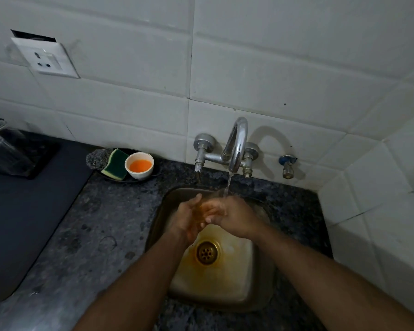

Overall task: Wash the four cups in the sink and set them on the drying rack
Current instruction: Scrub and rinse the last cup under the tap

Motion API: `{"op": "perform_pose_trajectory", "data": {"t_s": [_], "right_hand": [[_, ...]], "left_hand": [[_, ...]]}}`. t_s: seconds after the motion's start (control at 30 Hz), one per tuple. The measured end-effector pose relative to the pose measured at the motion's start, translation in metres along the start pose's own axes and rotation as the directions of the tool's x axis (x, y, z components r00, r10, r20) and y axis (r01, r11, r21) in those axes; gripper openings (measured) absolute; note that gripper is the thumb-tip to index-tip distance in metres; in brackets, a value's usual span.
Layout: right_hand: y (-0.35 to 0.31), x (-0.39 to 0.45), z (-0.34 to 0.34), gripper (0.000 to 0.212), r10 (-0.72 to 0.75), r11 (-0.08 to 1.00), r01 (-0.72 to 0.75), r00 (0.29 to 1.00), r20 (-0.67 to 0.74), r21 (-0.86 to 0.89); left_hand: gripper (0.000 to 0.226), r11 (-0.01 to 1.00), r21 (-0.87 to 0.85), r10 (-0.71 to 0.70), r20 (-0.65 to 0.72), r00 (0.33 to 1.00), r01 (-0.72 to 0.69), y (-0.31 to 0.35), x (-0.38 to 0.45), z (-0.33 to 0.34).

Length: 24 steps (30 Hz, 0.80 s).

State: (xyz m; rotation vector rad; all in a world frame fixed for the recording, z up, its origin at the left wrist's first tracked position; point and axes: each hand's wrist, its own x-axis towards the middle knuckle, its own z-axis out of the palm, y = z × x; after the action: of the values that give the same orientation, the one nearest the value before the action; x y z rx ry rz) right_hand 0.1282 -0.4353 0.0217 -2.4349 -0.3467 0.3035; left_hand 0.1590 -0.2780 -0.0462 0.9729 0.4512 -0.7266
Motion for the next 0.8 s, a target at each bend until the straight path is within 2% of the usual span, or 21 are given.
{"op": "perform_pose_trajectory", "data": {"t_s": [0.07,0.1,0.13,0.2,0.27,0.3,0.33,0.37,0.4,0.47,0.5,0.53,0.6,0.67,0.7,0.73,0.77,0.8], "right_hand": [[-0.004,0.002,-0.003,0.021,-0.084,0.932,0.127,0.987,0.138,-0.339],[-0.002,0.004,-0.003,0.023,-0.087,0.873,0.171,0.976,0.2,-0.456],[-0.002,0.007,-0.005,0.025,-0.066,0.861,0.177,0.969,0.24,-0.477],[-0.002,0.012,-0.004,0.027,-0.025,0.921,0.108,0.975,0.22,-0.375],[-0.004,0.015,0.002,0.031,0.046,0.988,-0.021,0.985,0.169,-0.152],[-0.007,0.015,0.005,0.033,0.091,0.996,-0.09,0.986,0.141,-0.014],[-0.01,0.014,0.008,0.033,0.139,0.988,-0.148,0.98,0.143,0.053],[-0.013,0.012,0.011,0.031,0.128,0.99,-0.134,0.98,0.149,0.035],[-0.014,0.01,0.01,0.024,0.084,0.993,-0.068,0.982,0.171,-0.095],[-0.019,0.006,0.0,0.009,-0.033,0.887,0.144,0.967,0.251,-0.439],[-0.019,0.004,-0.004,0.01,-0.055,0.844,0.198,0.957,0.286,-0.499],[-0.021,0.003,-0.008,0.006,-0.055,0.832,0.214,0.95,0.308,-0.511],[-0.02,0.006,-0.006,0.008,-0.041,0.896,0.138,0.972,0.231,-0.423],[-0.016,0.011,0.001,0.022,0.105,0.983,-0.081,0.983,0.149,-0.162],[-0.017,0.013,0.005,0.026,0.16,0.986,-0.153,0.979,0.129,-0.06],[-0.019,0.013,0.006,0.026,0.168,0.986,-0.166,0.978,0.122,-0.032],[-0.019,0.011,0.006,0.021,0.116,0.99,-0.105,0.986,0.121,-0.092],[-0.022,0.009,0.004,0.013,0.036,0.973,-0.005,0.991,0.132,-0.23]], "left_hand": [[0.044,0.995,0.1,-0.009,-0.027,1.0,0.011,-0.006,0.002,-0.003],[0.049,0.986,0.161,-0.036,-0.049,0.998,0.043,-0.009,0.002,-0.006],[0.055,0.975,0.212,-0.054,-0.06,0.997,0.066,-0.014,0.005,-0.01],[0.061,0.979,0.192,-0.053,-0.046,0.998,0.061,-0.018,0.004,-0.012],[0.051,1.0,0.015,0.0,-0.025,1.0,0.0,-0.019,0.0,-0.009],[0.043,0.996,-0.077,0.043,-0.016,0.999,-0.044,-0.017,-0.002,-0.006],[0.036,0.991,-0.104,0.082,-0.035,0.996,-0.085,-0.016,-0.002,-0.004],[0.032,0.992,-0.072,0.097,-0.074,0.993,-0.102,-0.015,-0.002,-0.005],[0.033,0.997,-0.009,0.08,-0.112,0.99,-0.082,-0.015,0.0,-0.006],[0.036,0.994,0.1,-0.019,-0.154,0.988,0.035,-0.012,0.001,-0.009],[0.037,0.986,0.147,-0.062,-0.146,0.987,0.084,-0.01,0.0,-0.009],[0.038,0.98,0.168,-0.087,-0.133,0.987,0.109,-0.01,0.0,-0.008],[0.039,0.992,0.11,-0.051,-0.104,0.993,0.062,-0.007,-0.002,-0.005],[0.032,0.997,-0.049,0.052,-0.058,0.997,-0.055,-0.009,0.001,-0.004],[0.026,0.99,-0.087,0.108,-0.043,0.993,-0.112,-0.011,0.001,-0.005],[0.024,0.985,-0.082,0.145,-0.053,0.988,-0.149,-0.014,0.0,-0.006],[0.026,0.986,-0.066,0.146,-0.071,0.987,-0.15,-0.016,-0.002,-0.006],[0.03,0.991,-0.037,0.124,-0.086,0.989,-0.127,-0.018,-0.001,-0.009]]}}
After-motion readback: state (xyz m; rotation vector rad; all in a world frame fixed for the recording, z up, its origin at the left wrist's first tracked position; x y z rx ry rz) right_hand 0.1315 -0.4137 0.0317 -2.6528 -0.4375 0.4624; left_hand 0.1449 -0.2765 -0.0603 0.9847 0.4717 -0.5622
